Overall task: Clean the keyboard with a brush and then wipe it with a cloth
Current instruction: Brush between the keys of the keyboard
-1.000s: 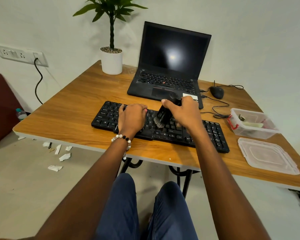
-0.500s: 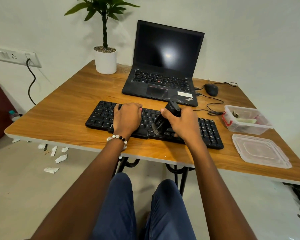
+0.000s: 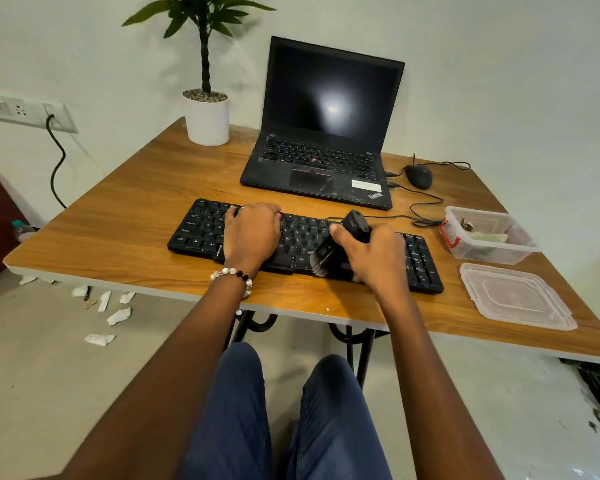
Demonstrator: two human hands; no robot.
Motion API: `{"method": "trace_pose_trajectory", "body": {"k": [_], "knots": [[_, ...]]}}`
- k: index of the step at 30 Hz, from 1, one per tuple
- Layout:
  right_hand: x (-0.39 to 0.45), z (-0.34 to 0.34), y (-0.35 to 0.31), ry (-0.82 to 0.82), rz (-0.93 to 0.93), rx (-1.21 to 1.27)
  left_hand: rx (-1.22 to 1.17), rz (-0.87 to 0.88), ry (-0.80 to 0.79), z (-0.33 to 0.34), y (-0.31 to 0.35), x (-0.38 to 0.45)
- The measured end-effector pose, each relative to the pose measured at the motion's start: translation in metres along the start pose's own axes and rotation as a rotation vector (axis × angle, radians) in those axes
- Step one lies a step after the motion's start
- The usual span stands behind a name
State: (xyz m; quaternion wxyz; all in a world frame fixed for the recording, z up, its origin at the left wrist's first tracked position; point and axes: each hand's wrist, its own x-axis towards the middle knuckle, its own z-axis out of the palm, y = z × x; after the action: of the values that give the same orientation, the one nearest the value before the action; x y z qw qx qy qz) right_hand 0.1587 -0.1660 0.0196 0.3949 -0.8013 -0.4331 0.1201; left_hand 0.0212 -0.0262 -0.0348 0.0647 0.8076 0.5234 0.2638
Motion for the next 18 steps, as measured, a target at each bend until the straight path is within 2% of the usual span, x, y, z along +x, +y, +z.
{"method": "trace_pose_trajectory", "body": {"k": [4,6,8,11,18], "knots": [[0.008,-0.015,-0.005,0.176,-0.051,-0.317,0.002,0.003,0.005,0.001,-0.002,0.000],[0.016,-0.016,-0.008,0.219,-0.074,-0.252,0.003,0.003,0.010,0.002,-0.001,0.000],[0.022,-0.013,-0.012,0.207,-0.084,-0.083,0.006,-0.001,0.012,0.001,-0.001,0.001],[0.023,-0.005,-0.017,0.141,-0.148,-0.003,0.009,-0.006,0.015,0.003,-0.002,0.002],[0.022,-0.018,-0.013,-0.025,-0.142,-0.185,0.031,-0.005,0.049,0.003,-0.001,0.001]]}}
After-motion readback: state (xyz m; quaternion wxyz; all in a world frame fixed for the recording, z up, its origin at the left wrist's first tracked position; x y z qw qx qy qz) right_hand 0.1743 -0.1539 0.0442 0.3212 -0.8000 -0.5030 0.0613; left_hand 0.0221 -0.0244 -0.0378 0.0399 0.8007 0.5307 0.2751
